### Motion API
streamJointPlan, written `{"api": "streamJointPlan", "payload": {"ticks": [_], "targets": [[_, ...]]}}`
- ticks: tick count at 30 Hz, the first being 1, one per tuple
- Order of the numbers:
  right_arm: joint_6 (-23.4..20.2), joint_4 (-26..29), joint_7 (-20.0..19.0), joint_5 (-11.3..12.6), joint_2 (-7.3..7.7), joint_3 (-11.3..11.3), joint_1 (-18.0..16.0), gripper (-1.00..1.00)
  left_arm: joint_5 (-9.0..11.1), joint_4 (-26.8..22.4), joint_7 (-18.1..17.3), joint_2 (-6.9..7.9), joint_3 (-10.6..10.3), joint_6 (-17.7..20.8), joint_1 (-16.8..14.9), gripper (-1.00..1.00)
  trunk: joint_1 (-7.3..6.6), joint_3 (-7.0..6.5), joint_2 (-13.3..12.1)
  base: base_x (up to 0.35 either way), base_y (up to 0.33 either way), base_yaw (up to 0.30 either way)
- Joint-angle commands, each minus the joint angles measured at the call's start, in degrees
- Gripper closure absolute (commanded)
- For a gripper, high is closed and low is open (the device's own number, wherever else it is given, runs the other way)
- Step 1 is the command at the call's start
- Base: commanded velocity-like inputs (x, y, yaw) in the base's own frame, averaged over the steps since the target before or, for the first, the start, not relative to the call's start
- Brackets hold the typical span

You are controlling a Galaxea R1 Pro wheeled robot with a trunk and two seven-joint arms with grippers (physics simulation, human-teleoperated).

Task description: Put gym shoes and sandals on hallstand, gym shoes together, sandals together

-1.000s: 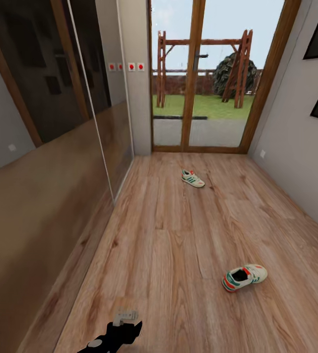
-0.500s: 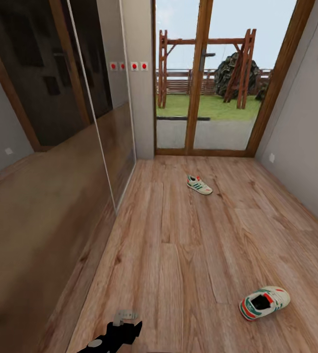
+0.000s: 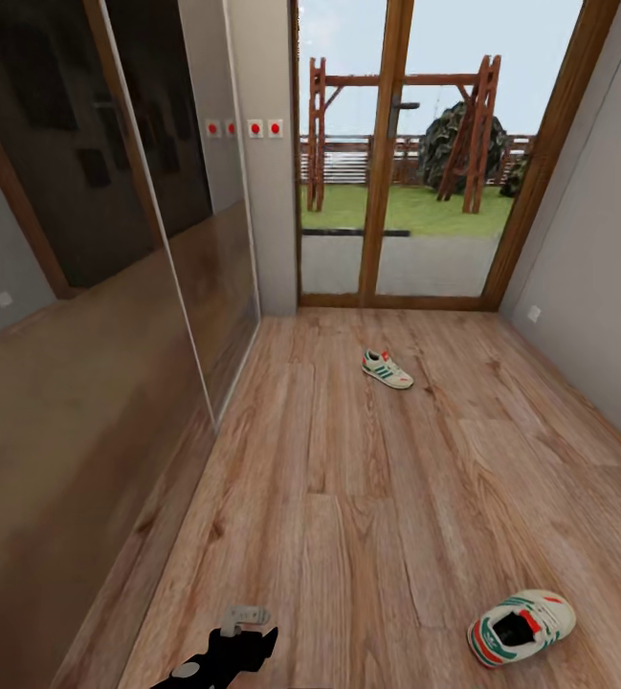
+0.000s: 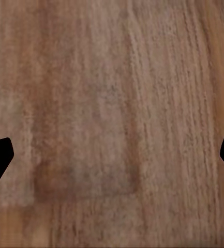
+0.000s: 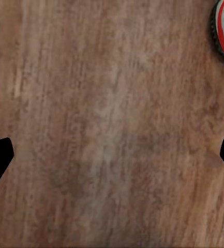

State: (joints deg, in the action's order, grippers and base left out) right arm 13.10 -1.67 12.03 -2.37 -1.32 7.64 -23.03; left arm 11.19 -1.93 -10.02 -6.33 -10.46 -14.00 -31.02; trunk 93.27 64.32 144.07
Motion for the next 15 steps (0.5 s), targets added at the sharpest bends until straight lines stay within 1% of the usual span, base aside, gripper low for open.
{"api": "streamJointPlan", "payload": {"ticks": [1,4,11,15], "targets": [[0.0,0.0,0.0,0.0,0.0,0.0,0.0,-1.0,-0.01,0.0,0.0,0.0,0.0,0.01,0.0,-1.0,0.0,0.0,0.0,0.03,-0.02,0.0],[0.0,0.0,0.0,0.0,0.0,0.0,0.0,-1.0,0.03,0.0,0.0,0.0,0.0,0.02,0.0,-1.0,0.0,0.0,0.0,0.057,-0.013,0.0],[0.0,0.0,0.01,0.01,0.0,0.0,0.0,-1.0,-0.02,0.0,0.0,0.0,0.0,-0.03,0.0,-1.0,0.0,0.0,0.0,0.192,-0.005,0.0],[0.0,0.0,0.01,0.01,0.0,-0.01,0.0,-1.0,0.01,0.0,0.0,0.0,0.0,-0.05,0.0,-1.0,0.0,0.0,0.0,0.094,-0.001,0.0]]}}
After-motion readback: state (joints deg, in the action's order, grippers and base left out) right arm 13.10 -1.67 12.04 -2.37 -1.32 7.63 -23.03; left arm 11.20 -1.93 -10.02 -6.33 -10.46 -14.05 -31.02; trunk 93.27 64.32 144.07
